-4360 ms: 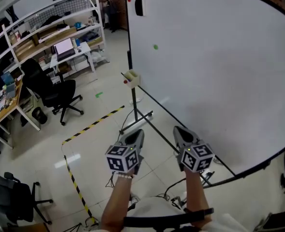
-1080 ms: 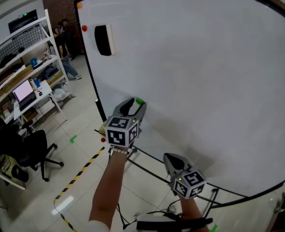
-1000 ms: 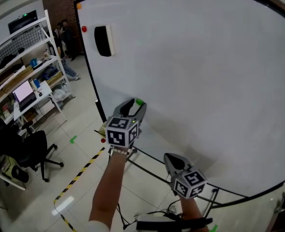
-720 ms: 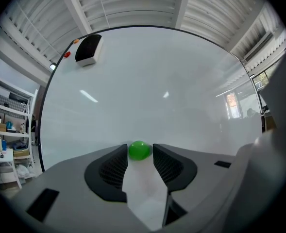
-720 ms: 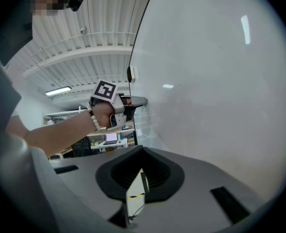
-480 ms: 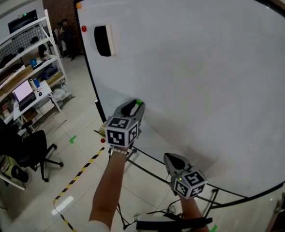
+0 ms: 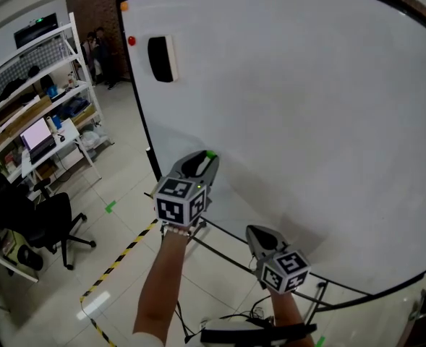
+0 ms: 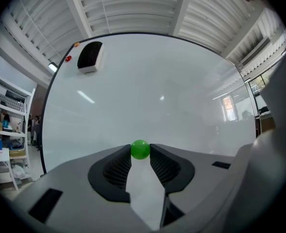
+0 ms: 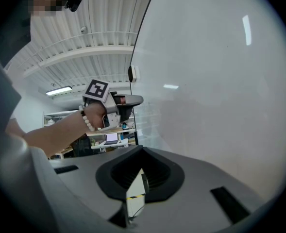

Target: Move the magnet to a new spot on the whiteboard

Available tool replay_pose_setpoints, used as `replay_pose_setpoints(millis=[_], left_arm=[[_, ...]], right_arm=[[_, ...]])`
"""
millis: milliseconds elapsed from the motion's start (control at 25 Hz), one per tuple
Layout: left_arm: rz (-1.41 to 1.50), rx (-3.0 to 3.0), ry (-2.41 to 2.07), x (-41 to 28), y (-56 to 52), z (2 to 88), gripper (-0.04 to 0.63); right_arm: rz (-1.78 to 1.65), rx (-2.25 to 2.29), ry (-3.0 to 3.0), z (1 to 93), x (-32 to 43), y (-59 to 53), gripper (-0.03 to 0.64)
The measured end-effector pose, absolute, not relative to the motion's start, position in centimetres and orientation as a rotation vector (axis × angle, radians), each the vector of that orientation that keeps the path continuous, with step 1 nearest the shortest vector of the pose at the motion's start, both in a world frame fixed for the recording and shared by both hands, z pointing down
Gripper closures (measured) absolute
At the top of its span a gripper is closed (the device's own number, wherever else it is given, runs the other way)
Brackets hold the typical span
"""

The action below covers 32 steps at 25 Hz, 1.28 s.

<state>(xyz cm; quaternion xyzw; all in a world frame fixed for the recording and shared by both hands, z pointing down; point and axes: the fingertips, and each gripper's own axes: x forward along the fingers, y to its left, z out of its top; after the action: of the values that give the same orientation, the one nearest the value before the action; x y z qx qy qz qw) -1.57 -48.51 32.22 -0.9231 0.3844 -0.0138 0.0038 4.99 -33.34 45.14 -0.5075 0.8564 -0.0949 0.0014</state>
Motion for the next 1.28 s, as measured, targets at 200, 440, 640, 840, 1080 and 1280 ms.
replay_pose_setpoints(millis=[200, 440, 640, 840, 1080, 1280], left_arm=[[-0.005, -2.889, 1.203, -4.7, -45.2, 30.7, 0.48], [0.016, -2.883, 1.313, -11.0, -40.1, 33.2, 0.48], [0.02, -2.909, 1.405, -16.1, -36.5, 36.1, 0.48], [0.025, -2.939, 1.543, -20.2, -33.9, 40.9, 0.48], [0.039, -2.968, 1.627, -20.9, -31.6, 44.6, 0.48], [0.036, -2.991, 1.641, -19.1, -29.4, 45.6, 0.479]], right_arm=[[-0.295, -1.586, 2.686, 43.7, 3.9, -33.5, 0.607], [-0.292, -1.522, 2.725, 44.0, 0.6, -32.7, 0.607], [-0.319, -1.466, 2.781, 44.2, -3.3, -32.2, 0.607], [-0.363, -1.412, 2.837, 46.5, -6.4, -31.8, 0.607], [-0.382, -1.388, 2.852, 47.9, -7.0, -31.0, 0.607], [-0.366, -1.38, 2.85, 46.8, -5.7, -29.8, 0.607]])
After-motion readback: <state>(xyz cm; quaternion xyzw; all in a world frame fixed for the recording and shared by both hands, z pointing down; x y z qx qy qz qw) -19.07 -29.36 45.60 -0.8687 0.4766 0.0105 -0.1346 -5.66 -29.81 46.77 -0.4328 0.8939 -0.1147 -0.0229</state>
